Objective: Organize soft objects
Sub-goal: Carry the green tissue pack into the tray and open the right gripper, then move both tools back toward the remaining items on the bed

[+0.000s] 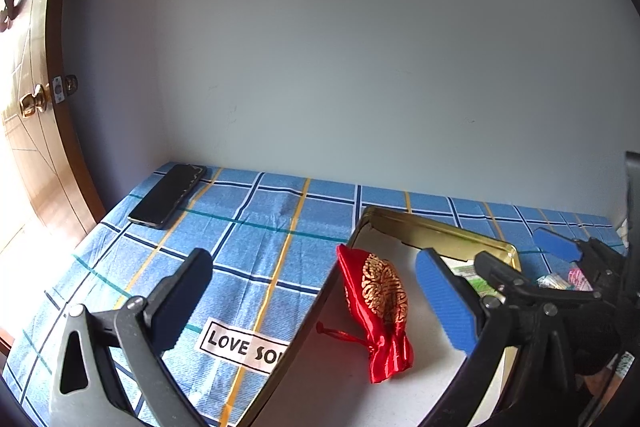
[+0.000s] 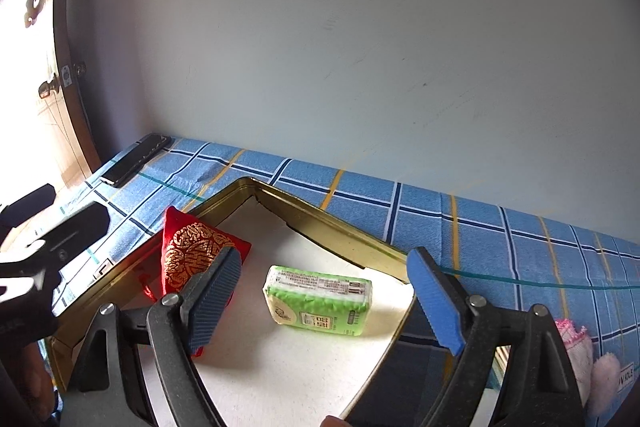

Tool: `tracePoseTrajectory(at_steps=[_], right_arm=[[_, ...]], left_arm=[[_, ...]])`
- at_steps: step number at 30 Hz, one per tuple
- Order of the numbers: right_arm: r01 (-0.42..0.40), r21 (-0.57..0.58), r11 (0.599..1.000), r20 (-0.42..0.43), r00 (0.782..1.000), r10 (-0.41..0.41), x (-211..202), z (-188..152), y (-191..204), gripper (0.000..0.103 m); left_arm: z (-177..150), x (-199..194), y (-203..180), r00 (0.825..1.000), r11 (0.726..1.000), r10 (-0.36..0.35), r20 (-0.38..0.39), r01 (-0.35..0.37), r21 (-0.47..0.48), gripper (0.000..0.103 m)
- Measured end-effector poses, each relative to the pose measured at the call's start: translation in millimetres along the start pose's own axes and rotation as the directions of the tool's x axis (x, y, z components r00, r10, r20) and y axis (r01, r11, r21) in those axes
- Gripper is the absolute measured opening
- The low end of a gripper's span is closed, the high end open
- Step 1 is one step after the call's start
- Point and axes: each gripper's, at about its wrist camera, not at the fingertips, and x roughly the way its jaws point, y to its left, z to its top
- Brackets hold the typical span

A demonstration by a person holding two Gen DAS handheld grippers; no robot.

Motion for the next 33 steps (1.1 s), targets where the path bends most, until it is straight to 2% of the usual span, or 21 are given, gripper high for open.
tracePoseTrajectory(at_steps=[8,19,28,33], right_arm=[[0.04,0.035,0.999,0.007,0.999,-0.04,-27.4,-7.6,-7.5,0.088],[0.071,0.022,0.997,0.036,0.997,-0.072,-66.2,-33.8,-3.8,0.09],[0.108,0.057,0.993,0.053,0.992,-0.111,-95.2,-56.9,-31.2,0.091],[0.136,0.069,0.988,0.043,0.989,-0.139,-105.2,-73.4,-49.0,0.091]], left_arm=[[-1.9,-1.7,-4.8,1.0,1.0,-0.017,0.001,0.017,0.006,0.103],[-6.1,-5.0,-14.9,1.0,0.999,-0.014,0.015,0.014,0.031,0.103],[-10.1,-16.9,-33.3,0.997,0.996,0.004,0.073,-0.01,0.084,0.103],[-11.2,-30.9,-48.3,0.997,0.995,-0.014,0.07,0.007,0.104,0.103]])
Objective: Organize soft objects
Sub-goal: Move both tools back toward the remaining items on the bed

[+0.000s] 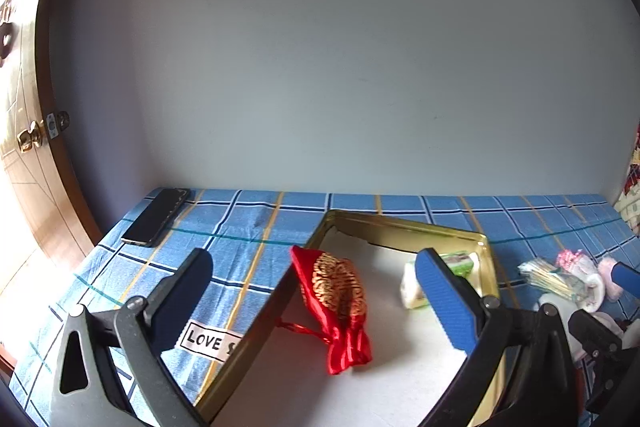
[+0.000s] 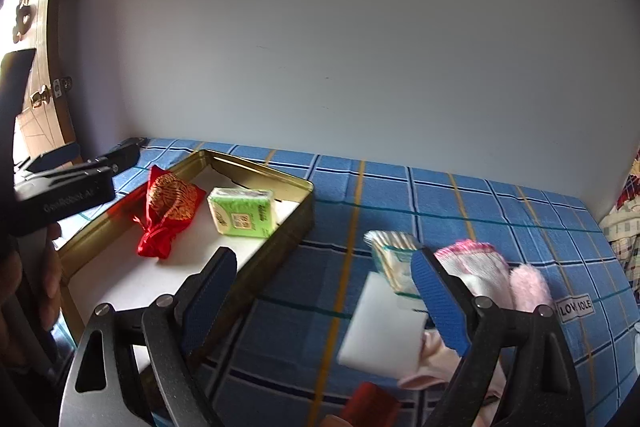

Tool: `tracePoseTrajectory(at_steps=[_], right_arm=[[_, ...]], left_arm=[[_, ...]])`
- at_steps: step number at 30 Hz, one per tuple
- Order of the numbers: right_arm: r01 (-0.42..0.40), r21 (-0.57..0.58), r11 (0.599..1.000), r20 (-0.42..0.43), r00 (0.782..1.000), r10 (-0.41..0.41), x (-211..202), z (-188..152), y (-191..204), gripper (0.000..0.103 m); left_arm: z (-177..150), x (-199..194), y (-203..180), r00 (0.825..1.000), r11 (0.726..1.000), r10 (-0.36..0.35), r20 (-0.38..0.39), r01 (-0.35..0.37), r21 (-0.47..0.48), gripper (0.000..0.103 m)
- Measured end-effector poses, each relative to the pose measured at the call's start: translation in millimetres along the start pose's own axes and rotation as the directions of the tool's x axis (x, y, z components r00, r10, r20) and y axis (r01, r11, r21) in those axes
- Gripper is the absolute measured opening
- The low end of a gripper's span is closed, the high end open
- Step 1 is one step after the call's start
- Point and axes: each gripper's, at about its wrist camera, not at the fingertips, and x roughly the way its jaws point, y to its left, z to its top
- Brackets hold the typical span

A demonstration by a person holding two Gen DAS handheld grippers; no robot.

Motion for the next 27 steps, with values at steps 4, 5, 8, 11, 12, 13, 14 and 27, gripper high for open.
tracePoseTrajectory(at_steps=[4,5,8,11,12,13,14,27], right_arm=[[0.02,0.021,1.0,0.001,1.0,-0.02,-10.6,-12.2,-21.2,0.091],[0.03,0.03,0.999,0.0,1.0,-0.03,-14.1,-17.2,-29.5,0.091],[0.064,0.041,0.997,0.0,0.998,-0.065,-22.4,-28.0,-47.8,0.091],[0.1,0.056,0.993,0.003,0.995,-0.101,-32.0,-38.5,-68.2,0.091],[0.108,0.061,0.992,0.003,0.994,-0.108,-34.5,-40.8,-73.5,0.091],[0.116,0.066,0.991,0.003,0.993,-0.117,-36.7,-42.9,-79.1,0.091],[0.127,0.074,0.989,0.004,0.992,-0.128,-38.8,-45.2,-85.1,0.091],[0.181,0.169,0.969,-0.004,0.983,-0.183,-48.9,-76.1,-122.3,0.091]], left_arm=[[-0.6,-16.4,-14.3,1.0,0.999,-0.026,0.006,0.025,0.025,0.103],[-2.0,-21.8,-19.6,0.999,0.999,-0.039,0.008,0.038,0.032,0.103],[-8.0,-35.8,-36.8,0.997,0.996,-0.071,0.008,0.071,0.049,0.103],[-13.9,-45.0,-56.8,0.994,0.991,-0.111,-0.007,0.111,0.076,0.103],[-15.8,-47.7,-63.5,0.993,0.989,-0.121,-0.008,0.121,0.088,0.103],[-17.7,-49.8,-69.2,0.991,0.987,-0.13,-0.011,0.13,0.098,0.103],[-20.0,-52.2,-78.3,0.989,0.983,-0.144,-0.02,0.145,0.112,0.103],[-47.9,-56.3,-161.6,0.97,0.943,-0.22,-0.108,0.24,0.233,0.103]])
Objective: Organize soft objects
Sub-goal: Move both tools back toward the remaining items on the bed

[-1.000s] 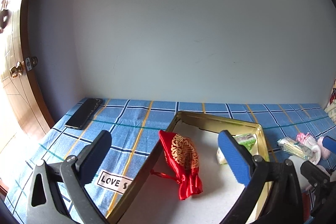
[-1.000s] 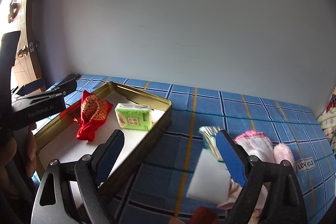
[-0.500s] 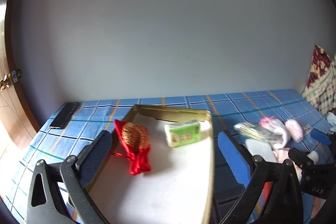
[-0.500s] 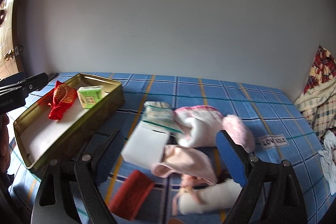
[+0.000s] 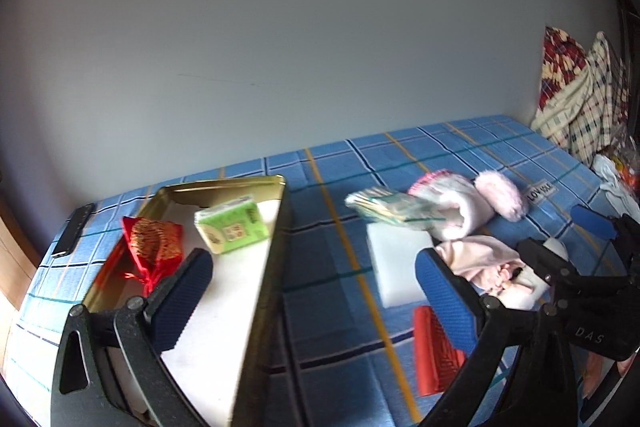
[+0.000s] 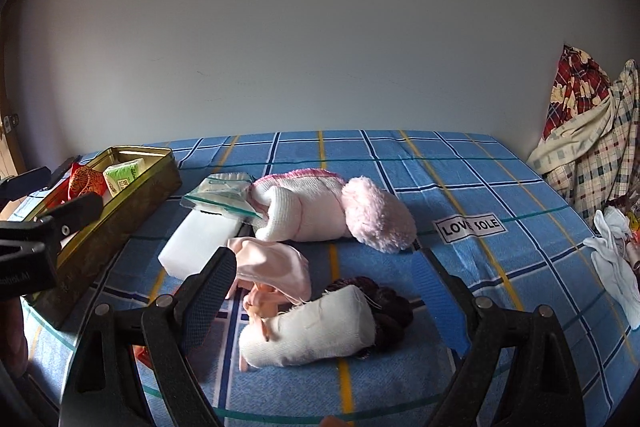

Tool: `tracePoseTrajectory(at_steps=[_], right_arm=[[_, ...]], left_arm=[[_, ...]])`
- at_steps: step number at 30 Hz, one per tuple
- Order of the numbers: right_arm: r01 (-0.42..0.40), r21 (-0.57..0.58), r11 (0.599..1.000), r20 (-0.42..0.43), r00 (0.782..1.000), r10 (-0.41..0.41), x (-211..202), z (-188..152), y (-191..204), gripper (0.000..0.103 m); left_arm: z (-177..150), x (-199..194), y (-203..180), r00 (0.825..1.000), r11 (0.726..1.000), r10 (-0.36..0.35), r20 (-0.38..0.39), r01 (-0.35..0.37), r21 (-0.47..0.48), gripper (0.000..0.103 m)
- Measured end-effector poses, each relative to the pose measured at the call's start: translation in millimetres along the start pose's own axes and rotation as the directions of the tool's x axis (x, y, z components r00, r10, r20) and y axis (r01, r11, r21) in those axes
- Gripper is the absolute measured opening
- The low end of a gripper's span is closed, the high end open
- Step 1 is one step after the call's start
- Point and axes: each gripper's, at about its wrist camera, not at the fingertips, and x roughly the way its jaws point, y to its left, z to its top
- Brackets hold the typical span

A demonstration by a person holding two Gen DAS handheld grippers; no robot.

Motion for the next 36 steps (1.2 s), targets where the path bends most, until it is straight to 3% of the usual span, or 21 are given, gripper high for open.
tracePoseTrajectory(at_steps=[12,32,36], right_arm=[[-0.008,0.06,0.998,0.004,1.0,0.008,5.6,-3.6,-15.8,0.091],[0.007,0.103,0.995,0.025,1.0,-0.009,-7.2,-8.0,-28.7,0.091],[0.005,0.113,0.994,0.025,1.0,-0.008,-8.6,-9.4,-32.0,0.091]], left_arm=[[-0.3,30.1,-27.4,0.996,0.999,-0.007,-0.085,0.01,0.033,0.103],[-36.7,13.3,-50.8,0.979,0.991,-0.103,-0.177,0.116,0.06,0.102],[-39.4,21.3,-55.1,0.971,0.991,-0.1,-0.218,0.117,0.067,0.093]])
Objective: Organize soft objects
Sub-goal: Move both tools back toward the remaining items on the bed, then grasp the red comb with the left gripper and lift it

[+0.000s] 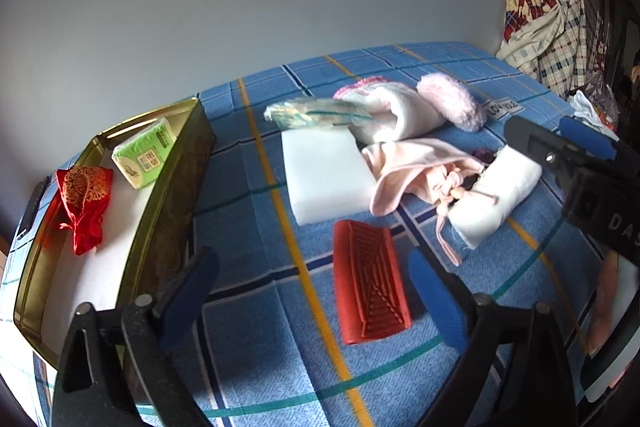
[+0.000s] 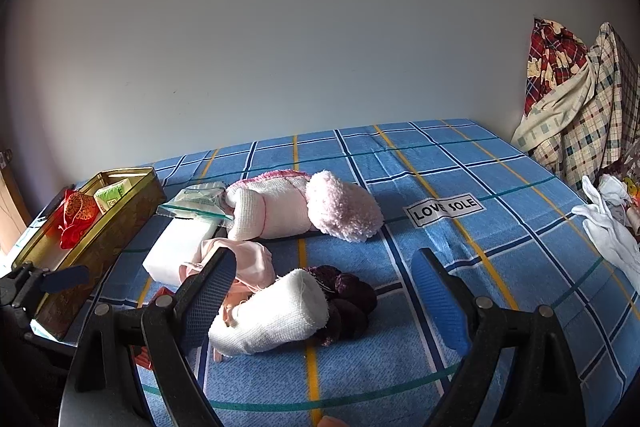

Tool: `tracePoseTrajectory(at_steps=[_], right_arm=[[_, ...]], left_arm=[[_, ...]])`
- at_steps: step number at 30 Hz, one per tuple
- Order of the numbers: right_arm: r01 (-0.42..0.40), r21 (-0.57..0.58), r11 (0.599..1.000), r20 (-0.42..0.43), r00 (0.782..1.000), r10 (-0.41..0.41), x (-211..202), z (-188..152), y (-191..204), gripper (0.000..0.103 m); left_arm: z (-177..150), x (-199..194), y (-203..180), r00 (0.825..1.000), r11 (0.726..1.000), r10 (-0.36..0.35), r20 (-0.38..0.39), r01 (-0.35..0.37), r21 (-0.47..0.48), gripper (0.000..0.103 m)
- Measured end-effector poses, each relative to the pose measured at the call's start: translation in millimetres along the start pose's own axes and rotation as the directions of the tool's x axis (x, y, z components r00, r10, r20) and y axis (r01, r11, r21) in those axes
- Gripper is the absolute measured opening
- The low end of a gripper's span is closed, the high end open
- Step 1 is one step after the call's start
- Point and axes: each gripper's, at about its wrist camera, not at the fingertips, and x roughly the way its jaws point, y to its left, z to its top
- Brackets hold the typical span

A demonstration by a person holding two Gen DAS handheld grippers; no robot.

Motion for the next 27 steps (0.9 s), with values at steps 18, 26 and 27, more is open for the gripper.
tracePoseTrajectory(at_steps=[18,26,27], right_arm=[[-0.025,0.022,0.999,-0.026,0.999,0.025,5.5,0.4,-4.9,0.091],[-0.019,0.013,1.0,-0.035,0.999,0.02,6.6,0.3,-2.6,0.092],[-0.024,0.006,1.0,-0.043,0.999,0.024,7.9,0.3,-1.2,0.092]], left_arm=[[-6.8,19.6,-7.8,0.986,0.989,-0.15,-0.076,0.15,0.002,0.037],[-7.5,6.5,11.4,0.989,0.989,-0.144,0.015,0.145,-0.039,0.036],[-6.1,1.8,14.3,0.991,0.991,-0.126,0.045,0.128,-0.039,0.036]])
